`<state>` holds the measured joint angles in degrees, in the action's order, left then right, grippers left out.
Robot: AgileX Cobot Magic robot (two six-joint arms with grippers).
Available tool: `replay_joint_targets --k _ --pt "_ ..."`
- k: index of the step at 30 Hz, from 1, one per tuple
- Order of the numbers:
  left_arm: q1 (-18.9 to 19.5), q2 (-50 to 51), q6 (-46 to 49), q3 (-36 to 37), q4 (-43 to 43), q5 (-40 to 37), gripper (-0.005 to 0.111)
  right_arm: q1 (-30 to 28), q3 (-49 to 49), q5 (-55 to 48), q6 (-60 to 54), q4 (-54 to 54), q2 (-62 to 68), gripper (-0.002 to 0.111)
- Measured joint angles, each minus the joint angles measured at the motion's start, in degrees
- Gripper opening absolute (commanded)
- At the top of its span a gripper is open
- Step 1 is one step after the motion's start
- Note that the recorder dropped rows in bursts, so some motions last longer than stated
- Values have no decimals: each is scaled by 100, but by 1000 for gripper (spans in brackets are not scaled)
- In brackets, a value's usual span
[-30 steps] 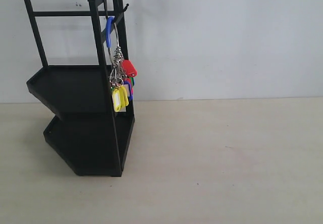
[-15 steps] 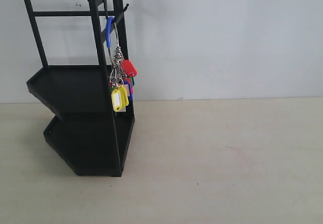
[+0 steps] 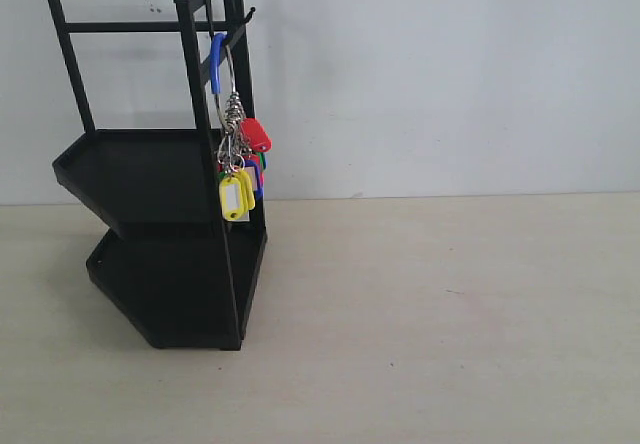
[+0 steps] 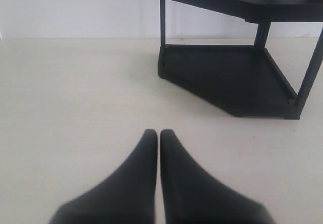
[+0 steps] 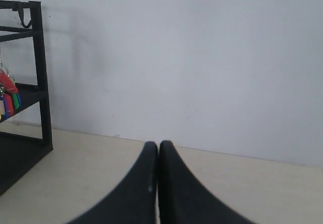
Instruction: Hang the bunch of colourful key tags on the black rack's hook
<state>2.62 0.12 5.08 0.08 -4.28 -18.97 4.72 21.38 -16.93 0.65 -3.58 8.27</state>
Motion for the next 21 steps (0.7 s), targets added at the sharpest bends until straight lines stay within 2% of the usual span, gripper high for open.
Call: replay_joint_targets --k 3,7,16,21 --pt "0 0 0 0 0 0 4 0 -955 1230 0 -23 10 0" --pt "0 0 0 0 0 0 4 0 -1913 1744 0 -23 10 0" --pt "0 0 0 0 0 0 4 0 -2103 1342 45 8 -40 0" --pt "0 0 0 0 0 0 4 0 -2116 779 45 18 -555 0"
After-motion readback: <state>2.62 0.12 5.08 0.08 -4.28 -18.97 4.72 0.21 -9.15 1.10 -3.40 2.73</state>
